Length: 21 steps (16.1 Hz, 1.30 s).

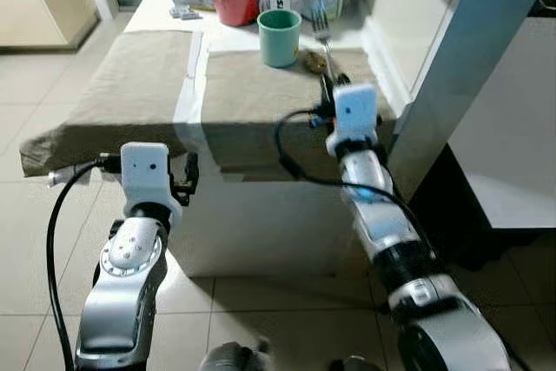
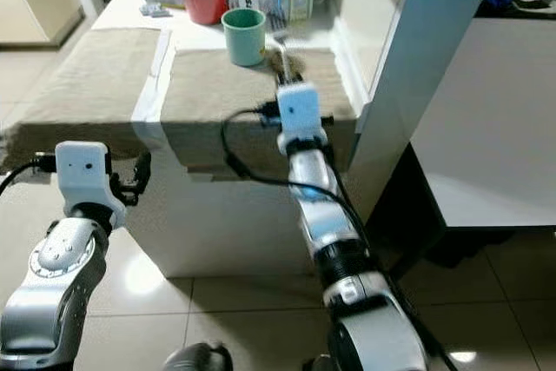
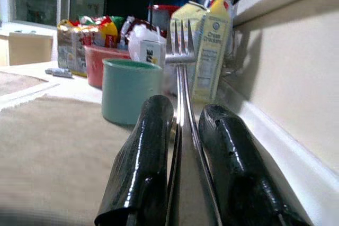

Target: Setting the table

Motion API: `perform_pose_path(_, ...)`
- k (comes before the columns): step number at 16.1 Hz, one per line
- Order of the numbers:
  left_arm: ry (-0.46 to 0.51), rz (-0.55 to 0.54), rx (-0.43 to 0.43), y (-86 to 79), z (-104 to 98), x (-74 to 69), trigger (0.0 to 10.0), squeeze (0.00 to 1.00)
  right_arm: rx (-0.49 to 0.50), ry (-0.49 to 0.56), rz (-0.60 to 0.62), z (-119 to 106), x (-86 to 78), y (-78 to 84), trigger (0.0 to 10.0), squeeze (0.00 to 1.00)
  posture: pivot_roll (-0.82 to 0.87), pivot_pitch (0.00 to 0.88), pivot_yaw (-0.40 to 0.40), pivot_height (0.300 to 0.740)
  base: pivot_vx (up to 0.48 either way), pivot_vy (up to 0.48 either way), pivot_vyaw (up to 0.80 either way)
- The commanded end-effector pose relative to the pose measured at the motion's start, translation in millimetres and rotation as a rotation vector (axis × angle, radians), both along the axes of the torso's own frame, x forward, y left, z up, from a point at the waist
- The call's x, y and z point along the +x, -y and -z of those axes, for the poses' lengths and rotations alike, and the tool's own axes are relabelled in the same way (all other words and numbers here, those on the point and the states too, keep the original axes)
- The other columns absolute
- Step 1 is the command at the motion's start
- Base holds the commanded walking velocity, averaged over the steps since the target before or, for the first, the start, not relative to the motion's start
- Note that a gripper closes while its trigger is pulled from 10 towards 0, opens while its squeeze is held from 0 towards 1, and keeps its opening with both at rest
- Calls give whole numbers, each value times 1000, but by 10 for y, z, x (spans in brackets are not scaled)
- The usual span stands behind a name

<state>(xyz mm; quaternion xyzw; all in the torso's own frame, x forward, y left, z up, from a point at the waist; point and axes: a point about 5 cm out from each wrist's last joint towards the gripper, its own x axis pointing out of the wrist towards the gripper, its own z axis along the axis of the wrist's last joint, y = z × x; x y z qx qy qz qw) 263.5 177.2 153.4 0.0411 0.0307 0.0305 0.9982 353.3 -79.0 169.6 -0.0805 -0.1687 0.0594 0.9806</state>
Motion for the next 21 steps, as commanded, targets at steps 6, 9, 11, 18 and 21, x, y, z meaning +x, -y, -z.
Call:
perform_pose_path(6,-17,-57,1,-139,85,9,10000,0,-50,-63,29,223,-283,300,0,0,-21,0,52,740,0,0,0)
perform_pose_path(9,-6,-58,6,-169,98,-5,10000,0,-85,-80,58,309,-526,529,0,0,-35,0,50,740,0,0,0)
perform_pose_path(11,7,-57,-7,-181,117,-39,10000,0,-121,-59,59,297,-652,586,0,0,-45,0,49,740,0,0,0)
perform_pose_path(18,84,-86,-75,-150,25,0,10000,0,-131,-122,6,389,-626,417,10000,0,-35,0,48,740,0,0,0)
perform_pose_path(21,94,-99,-105,-146,28,-30,10000,0,-122,-133,10,387,-573,413,10000,0,-29,7,39,740,-275,0,0)
